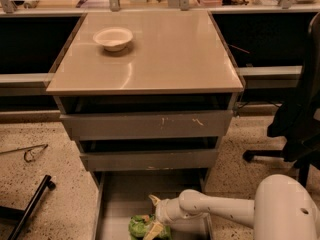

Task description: Pick green rice chip bag from bottom drawer and place on counter

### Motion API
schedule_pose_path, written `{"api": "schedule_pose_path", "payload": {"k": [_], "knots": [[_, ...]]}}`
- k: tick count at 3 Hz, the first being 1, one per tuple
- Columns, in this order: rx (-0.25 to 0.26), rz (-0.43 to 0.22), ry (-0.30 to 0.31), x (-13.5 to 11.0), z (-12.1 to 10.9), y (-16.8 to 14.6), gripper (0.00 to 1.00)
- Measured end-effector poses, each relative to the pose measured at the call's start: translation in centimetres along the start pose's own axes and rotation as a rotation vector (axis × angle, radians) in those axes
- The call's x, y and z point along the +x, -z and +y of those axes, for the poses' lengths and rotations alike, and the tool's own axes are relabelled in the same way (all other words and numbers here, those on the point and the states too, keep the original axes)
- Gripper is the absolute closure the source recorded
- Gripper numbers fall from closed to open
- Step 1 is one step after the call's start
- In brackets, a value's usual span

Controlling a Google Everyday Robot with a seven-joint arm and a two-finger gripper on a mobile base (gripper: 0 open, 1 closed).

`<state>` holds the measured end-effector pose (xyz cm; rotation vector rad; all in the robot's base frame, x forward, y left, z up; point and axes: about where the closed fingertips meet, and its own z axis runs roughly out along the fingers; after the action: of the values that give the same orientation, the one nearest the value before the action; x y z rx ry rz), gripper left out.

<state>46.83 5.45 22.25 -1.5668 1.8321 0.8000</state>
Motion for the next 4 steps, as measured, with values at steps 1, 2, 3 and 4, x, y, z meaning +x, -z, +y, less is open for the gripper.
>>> {"api": "schedule_pose_path", "payload": {"k": [1,2,3,4], "knots": [[-0.011,0.006,-0.009,1.3,-0.5,-1.9,0.00],[-0.006,0.018,-0.026,2.6,-1.0,-3.1,0.00],[0.002,0.025,-0.048,3.7,-1.1,-3.8,0.00],[-0.008,0.009,-0.074,5.2,-1.0,-4.4,0.19]]}}
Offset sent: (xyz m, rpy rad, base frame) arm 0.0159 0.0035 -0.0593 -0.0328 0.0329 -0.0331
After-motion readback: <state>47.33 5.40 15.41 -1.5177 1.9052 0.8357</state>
